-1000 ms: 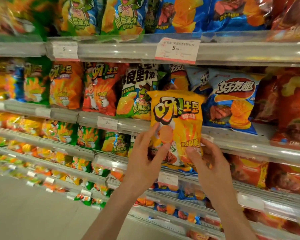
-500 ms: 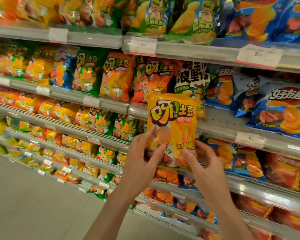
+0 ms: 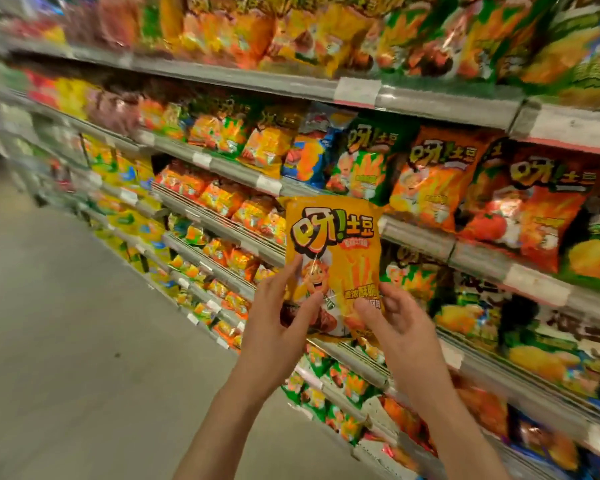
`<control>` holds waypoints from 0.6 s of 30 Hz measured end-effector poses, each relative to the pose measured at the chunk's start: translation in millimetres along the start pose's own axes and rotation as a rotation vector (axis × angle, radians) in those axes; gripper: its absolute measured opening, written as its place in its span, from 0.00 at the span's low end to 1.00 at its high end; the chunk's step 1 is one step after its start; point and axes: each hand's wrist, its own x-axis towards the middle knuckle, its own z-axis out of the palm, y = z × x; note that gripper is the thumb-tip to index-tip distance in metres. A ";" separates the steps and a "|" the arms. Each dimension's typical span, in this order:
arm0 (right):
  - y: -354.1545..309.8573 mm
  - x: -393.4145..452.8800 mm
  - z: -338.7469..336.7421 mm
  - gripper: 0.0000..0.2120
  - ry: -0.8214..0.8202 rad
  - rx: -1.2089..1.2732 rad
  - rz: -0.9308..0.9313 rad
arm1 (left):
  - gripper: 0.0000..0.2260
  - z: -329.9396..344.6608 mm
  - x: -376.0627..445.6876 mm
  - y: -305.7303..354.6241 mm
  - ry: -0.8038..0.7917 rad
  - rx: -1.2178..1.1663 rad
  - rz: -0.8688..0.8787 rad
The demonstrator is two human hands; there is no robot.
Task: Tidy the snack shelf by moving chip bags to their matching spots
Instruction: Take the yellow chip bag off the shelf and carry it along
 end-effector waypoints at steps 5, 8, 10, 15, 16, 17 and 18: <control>-7.9 47.6 68.0 0.17 -0.062 0.051 0.000 | 0.25 -45.9 48.8 -34.6 0.065 0.003 -0.022; -6.3 83.1 106.7 0.20 -0.090 0.075 -0.003 | 0.26 -69.3 84.9 -55.1 0.095 0.047 -0.015; -3.2 111.0 134.1 0.26 -0.098 0.083 -0.015 | 0.26 -86.1 111.4 -67.6 0.107 0.087 -0.008; -5.1 181.2 198.6 0.30 -0.104 0.082 -0.022 | 0.26 -129.5 185.3 -91.3 0.104 0.182 -0.024; -7.0 194.2 210.3 0.30 -0.109 0.081 -0.031 | 0.26 -136.8 200.0 -95.9 0.106 0.196 -0.017; -8.6 206.7 220.9 0.31 -0.110 0.078 -0.032 | 0.26 -143.3 213.6 -100.5 0.107 0.201 -0.010; -10.4 218.3 230.7 0.33 -0.108 0.075 -0.035 | 0.26 -149.2 226.1 -104.9 0.111 0.202 -0.006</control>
